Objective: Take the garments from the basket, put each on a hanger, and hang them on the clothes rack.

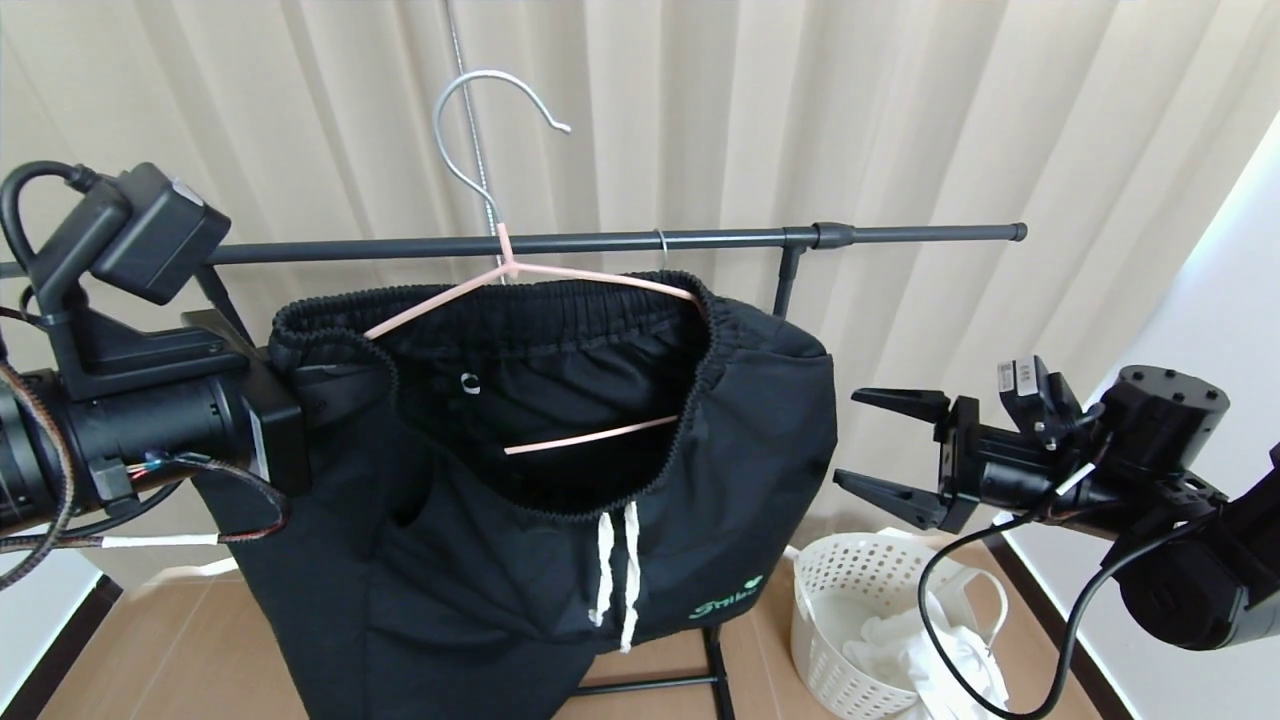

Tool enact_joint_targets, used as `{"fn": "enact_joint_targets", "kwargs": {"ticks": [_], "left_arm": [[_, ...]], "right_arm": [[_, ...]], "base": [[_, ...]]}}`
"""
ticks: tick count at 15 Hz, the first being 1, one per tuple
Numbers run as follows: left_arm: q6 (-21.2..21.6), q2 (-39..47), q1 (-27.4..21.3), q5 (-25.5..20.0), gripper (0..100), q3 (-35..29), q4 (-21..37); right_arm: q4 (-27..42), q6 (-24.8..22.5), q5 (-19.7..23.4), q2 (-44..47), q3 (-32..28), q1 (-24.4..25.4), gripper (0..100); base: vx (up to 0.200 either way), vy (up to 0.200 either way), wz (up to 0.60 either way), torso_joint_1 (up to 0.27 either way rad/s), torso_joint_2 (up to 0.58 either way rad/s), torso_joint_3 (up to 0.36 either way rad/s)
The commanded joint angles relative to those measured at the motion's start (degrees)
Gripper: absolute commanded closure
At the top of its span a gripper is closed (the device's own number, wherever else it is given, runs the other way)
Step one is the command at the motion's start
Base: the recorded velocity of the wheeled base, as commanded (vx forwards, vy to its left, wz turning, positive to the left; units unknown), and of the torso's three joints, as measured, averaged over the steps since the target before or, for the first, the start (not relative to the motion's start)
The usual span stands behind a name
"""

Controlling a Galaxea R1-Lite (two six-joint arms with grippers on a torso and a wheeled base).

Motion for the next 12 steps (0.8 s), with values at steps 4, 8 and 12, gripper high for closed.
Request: {"fn": "enact_joint_targets", "kwargs": {"ticks": [4, 8, 12], "left_arm": [[0.3, 0.4, 1.3, 1.4, 100, 5.4, -0.2], [0.4, 2.4, 1.9, 2.4, 100, 9.1, -0.2], [0.7, 8.7, 1.8, 10.2, 100, 9.8, -0.2]], "right_arm": [[0.2, 4.9, -13.7, -6.5, 0.4, 6.5, 0], [6.8, 12.5, -15.9, -12.6, -2.3, 9.0, 0], [15.5, 12.5, -26.6, -14.5, -6.9, 10.8, 0]], "base": [[0.000, 0.000, 0.00, 0.000, 0.00, 0.000], [0.000, 0.000, 0.00, 0.000, 0.00, 0.000], [0.000, 0.000, 0.00, 0.000, 0.00, 0.000]]}}
